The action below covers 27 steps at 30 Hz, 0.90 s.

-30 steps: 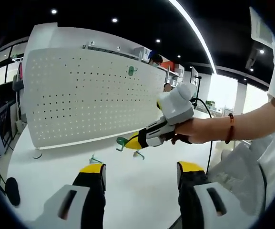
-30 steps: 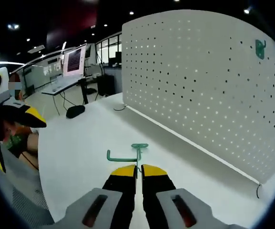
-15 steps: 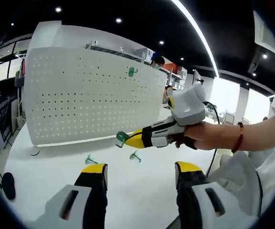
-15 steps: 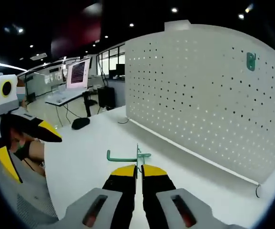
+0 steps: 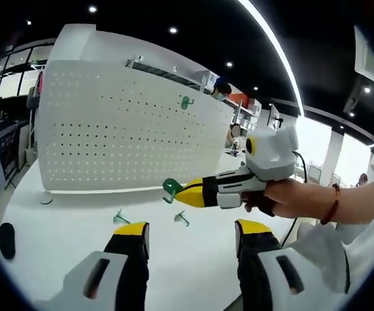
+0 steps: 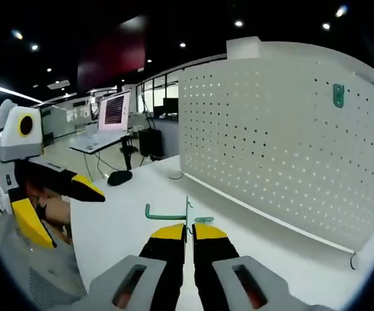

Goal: Insert the hook assembly into the mounting plate slot until the hook locks in place.

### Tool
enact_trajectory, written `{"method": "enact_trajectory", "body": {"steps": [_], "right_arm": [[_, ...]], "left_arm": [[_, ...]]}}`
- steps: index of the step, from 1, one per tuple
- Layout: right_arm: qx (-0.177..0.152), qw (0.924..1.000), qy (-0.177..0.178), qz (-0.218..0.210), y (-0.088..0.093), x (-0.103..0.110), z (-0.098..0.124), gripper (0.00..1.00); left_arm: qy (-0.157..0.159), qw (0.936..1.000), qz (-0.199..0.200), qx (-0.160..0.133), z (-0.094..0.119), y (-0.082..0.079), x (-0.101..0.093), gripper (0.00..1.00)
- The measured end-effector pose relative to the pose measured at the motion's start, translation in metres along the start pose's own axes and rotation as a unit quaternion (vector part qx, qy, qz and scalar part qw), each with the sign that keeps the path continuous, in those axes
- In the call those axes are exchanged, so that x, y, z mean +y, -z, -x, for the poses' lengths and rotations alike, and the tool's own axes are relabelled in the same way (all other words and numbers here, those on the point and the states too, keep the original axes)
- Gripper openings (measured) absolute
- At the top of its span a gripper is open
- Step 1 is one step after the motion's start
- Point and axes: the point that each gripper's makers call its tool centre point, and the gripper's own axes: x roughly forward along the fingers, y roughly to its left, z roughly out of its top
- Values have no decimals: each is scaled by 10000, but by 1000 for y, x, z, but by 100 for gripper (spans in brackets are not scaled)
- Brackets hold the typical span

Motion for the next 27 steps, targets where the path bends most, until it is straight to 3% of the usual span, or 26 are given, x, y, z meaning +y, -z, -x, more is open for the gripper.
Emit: {"method": "enact_trajectory", "body": {"steps": [12, 15, 21, 27], "right_arm": [[-399, 9989, -229, -54, -14, 17, 13, 3], [-538, 9981, -286, -65, -20, 21, 16, 3], [-865, 9951, -422, 206, -31, 28, 21, 3], [-957, 9943, -435, 201, -35, 27, 28, 3]], "left_arm": [[-72, 9987, 390, -309, -3, -10, -6, 49], [-57, 9968, 708, -379, -5, -11, -8, 48], [-20, 9947, 870, -545, -8, -19, -12, 45], [70, 9901, 1133, -825, -12, -30, -16, 42]]}}
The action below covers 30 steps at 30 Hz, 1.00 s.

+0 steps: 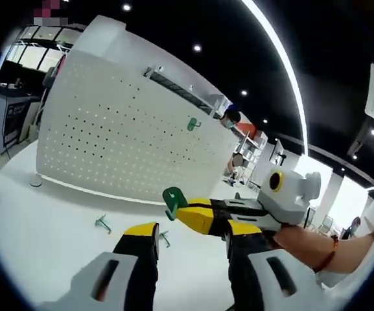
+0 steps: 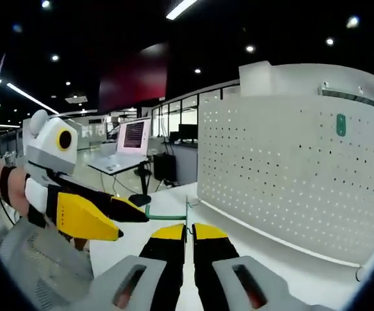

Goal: Insert the hook assembly into the mounting plate slot until the hook locks in place.

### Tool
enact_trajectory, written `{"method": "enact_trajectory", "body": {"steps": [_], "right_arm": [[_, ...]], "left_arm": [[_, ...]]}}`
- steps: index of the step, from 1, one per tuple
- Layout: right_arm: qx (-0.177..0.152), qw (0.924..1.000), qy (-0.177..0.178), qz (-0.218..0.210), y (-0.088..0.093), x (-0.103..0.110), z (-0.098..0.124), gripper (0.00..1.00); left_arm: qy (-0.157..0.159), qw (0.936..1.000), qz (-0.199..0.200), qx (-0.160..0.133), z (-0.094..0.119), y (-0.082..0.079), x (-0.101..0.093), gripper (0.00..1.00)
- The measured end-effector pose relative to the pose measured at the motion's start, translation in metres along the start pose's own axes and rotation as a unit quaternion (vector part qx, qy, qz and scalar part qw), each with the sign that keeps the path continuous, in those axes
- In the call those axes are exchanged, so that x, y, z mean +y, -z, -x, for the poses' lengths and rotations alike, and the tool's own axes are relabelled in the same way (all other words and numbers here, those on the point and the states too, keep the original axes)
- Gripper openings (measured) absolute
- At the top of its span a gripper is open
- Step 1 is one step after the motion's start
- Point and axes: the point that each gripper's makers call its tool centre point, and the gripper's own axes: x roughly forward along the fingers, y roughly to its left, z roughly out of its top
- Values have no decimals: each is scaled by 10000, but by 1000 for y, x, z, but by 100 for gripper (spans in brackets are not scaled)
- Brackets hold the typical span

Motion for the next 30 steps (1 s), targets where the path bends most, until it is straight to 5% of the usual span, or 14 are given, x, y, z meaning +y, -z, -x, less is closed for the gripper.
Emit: {"method": "enact_trajectory", "body": {"steps": [21, 30], "right_arm": [[-546, 9980, -110, -312, -16, 16, 4, 3], [-667, 9964, -44, -520, -15, 15, 8, 3]], "left_arm": [[136, 9965, 736, -374, -5, -14, 4, 12], [165, 9951, 868, -434, -7, -16, 3, 7]]}}
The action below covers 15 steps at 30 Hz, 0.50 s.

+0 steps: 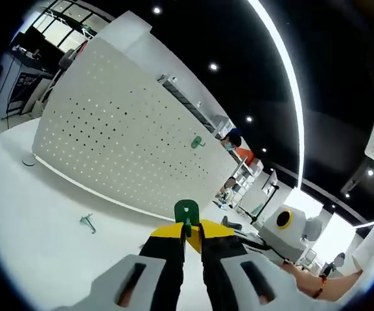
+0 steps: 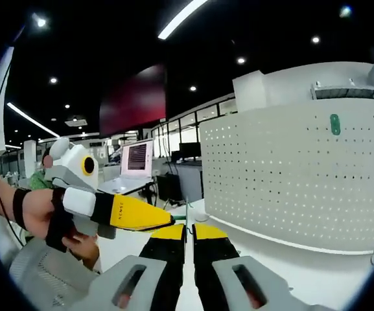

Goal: Insert the hook assembly into the mounting plate slot until the hook locks in place.

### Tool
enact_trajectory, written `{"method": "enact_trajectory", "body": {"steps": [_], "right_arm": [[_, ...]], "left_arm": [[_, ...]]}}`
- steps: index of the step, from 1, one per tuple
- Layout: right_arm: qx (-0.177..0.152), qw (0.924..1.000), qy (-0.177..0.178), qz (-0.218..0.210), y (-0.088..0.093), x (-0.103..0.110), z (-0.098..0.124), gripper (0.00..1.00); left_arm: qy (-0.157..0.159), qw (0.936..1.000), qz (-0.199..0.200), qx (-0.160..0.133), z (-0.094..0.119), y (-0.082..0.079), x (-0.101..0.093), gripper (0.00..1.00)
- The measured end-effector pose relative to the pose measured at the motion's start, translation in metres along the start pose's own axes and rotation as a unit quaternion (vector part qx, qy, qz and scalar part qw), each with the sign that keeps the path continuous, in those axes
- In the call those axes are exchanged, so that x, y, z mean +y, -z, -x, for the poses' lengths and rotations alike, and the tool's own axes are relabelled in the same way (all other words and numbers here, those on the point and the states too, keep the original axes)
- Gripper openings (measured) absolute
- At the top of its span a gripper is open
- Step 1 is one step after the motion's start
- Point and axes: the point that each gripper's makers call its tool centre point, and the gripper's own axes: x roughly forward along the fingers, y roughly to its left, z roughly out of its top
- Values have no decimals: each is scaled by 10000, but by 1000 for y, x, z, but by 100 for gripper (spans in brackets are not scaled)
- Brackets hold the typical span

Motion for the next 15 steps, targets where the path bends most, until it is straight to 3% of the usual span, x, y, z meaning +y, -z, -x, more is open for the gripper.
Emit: {"method": "enact_trajectory", "body": {"steps": [10, 15], "right_arm": [[-22, 9999, 34, -97, 3, 0, 1, 3], [2, 9999, 100, -50, 2, -3, 0, 5]], "left_arm": [[-61, 9999, 87, 39, -1, 3, 4, 4], [-67, 9998, -189, 7, -3, -3, 0, 4]]}}
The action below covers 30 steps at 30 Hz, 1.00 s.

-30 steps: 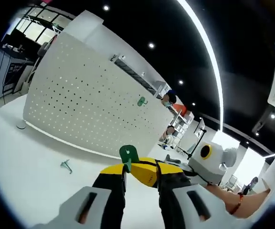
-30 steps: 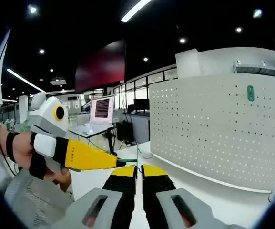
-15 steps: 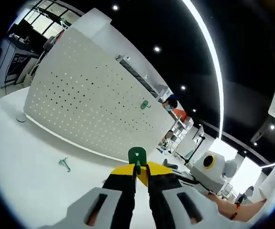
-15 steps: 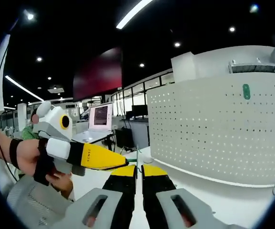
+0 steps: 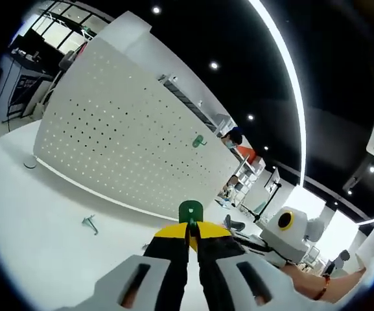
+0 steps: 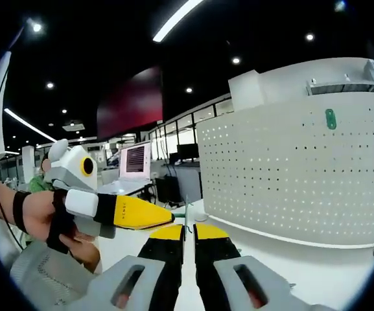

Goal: Insert the hook assembly into the mounting plate slot until the hook locks in place.

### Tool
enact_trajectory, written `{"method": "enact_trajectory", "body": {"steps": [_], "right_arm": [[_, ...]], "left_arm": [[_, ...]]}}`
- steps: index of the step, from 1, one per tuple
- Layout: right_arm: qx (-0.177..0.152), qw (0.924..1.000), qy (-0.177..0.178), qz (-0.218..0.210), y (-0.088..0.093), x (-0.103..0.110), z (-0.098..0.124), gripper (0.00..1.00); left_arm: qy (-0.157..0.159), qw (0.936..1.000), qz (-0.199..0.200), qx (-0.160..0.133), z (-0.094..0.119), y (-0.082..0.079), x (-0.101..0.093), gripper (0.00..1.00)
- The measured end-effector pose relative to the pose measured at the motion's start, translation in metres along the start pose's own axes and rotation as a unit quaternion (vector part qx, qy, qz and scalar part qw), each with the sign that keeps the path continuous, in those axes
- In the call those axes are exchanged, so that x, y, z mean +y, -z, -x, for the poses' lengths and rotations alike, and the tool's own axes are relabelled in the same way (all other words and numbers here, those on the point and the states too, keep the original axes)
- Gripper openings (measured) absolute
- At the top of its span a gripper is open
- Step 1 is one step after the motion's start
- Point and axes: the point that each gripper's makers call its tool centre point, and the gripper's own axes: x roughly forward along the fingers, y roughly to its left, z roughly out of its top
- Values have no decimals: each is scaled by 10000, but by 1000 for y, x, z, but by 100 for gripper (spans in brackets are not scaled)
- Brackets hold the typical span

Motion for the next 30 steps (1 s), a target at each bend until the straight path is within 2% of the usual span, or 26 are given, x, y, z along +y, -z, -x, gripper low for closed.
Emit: {"method": "enact_trajectory", "body": {"steps": [5, 7, 8, 12, 17, 24, 30], "right_arm": [[-51, 10000, 54, 10, -3, -3, 3, 8], [-16, 9999, 128, 82, -3, -7, 5, 8], [-27, 9999, 162, 51, -4, -9, 7, 8], [60, 9994, 330, 88, -1, -17, 12, 10], [161, 9984, 537, 92, 3, -25, 19, 14], [302, 9970, 714, 83, 8, -29, 28, 20], [364, 9955, 870, 123, 9, -34, 40, 22]], "left_arm": [[-53, 9998, -181, 28, -5, -5, 2, 4], [-186, 9996, -212, 9, -7, -7, 7, 4], [-181, 9993, -323, 4, -8, -9, 6, 4], [-101, 9994, -322, 1, -12, -12, 3, 4], [-157, 9982, -578, -33, -16, -17, 0, 4], [-271, 9916, -1259, -78, -23, -26, -7, 4], [-267, 9899, -1392, -97, -29, -30, -13, 4]]}}
